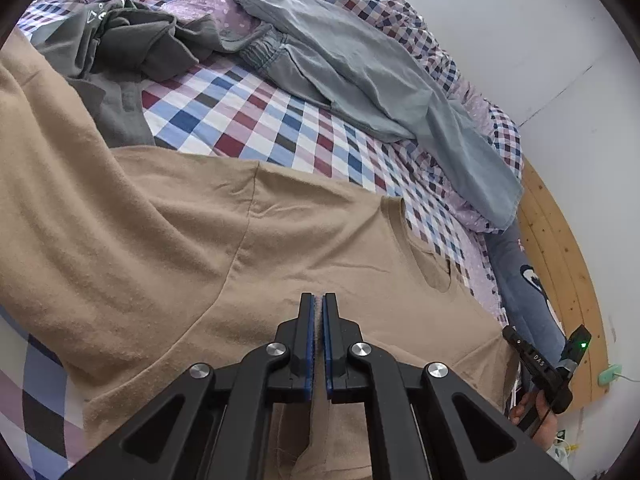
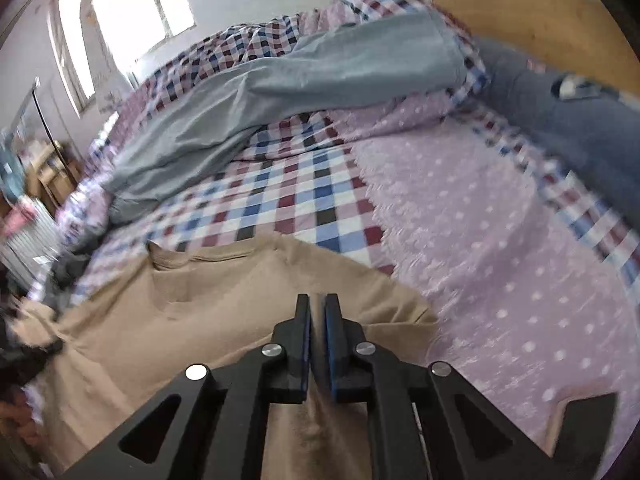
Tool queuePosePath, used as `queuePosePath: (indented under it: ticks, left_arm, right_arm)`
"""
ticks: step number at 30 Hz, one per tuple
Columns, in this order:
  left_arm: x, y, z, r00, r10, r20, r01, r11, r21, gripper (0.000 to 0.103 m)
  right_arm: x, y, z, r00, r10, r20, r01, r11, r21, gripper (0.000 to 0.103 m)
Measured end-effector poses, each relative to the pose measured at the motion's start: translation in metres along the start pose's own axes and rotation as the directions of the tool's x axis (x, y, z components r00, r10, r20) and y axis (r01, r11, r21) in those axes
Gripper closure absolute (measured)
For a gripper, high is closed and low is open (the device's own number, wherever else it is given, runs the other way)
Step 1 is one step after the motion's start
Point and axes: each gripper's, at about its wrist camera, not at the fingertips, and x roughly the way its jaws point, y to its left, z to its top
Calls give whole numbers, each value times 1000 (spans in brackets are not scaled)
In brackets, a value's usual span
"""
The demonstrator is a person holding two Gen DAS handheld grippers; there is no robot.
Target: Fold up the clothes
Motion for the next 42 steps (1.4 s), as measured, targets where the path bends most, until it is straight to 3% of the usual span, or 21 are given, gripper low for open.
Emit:
queuePosePath:
  ticks: [3, 4, 8, 14, 18, 19, 20, 21, 29, 36, 42]
  left_arm:
    - [0, 0, -1, 1000, 0, 1, 0, 1000, 0, 101]
    - [0, -1, -1, 1000, 1, 1, -1, 1000, 1, 101]
    - [1, 0, -2, 1000, 6, -2, -6, 1000, -2, 101]
    - [3, 1, -3, 1000, 11, -7, -11, 1000, -9, 101]
    - [3, 0, -4, 1000, 10, -8, -10, 1000, -5, 101]
    - [3, 0, -4, 1000, 10, -8, -10, 1000, -4, 101]
    - [4, 0, -4, 1000, 9, -10, -9, 1000, -4, 101]
    - [4, 0, -4, 1000, 9, -10, -9, 1000, -4, 101]
    - [2, 2, -4, 1000, 2, -2, -2, 1000, -15, 101]
    - [-6, 1, 2, 999, -30, 44, 30, 999, -15, 101]
    - [-2, 0, 7, 999, -27, 41, 27, 1000, -15, 101]
  right_arm:
    - [-6, -21, 2, 998, 59, 20, -61, 991, 117, 69]
    - [-8, -26, 3, 998, 63, 29, -67, 988, 136, 65]
    - [-18, -32, 6, 997, 62, 55, -69, 986, 151, 62]
    - [-15, -13, 7, 997, 72, 29, -73, 996, 53, 62]
    - [-5, 3, 6, 999, 37, -13, -37, 999, -17, 68]
    - [0, 6, 5, 999, 20, -27, -21, 999, -31, 96]
    - [3, 9, 4, 999, 3, -40, -5, 999, -45, 101]
    - [6, 11, 3, 999, -12, -46, 9, 998, -58, 103]
    - [-39, 11, 15, 979, -76, 188, 81, 997, -20, 103]
    - [-44, -9, 20, 964, -131, 232, 118, 991, 70, 103]
    - [-32, -10, 20, 968, -142, 205, 131, 989, 64, 103]
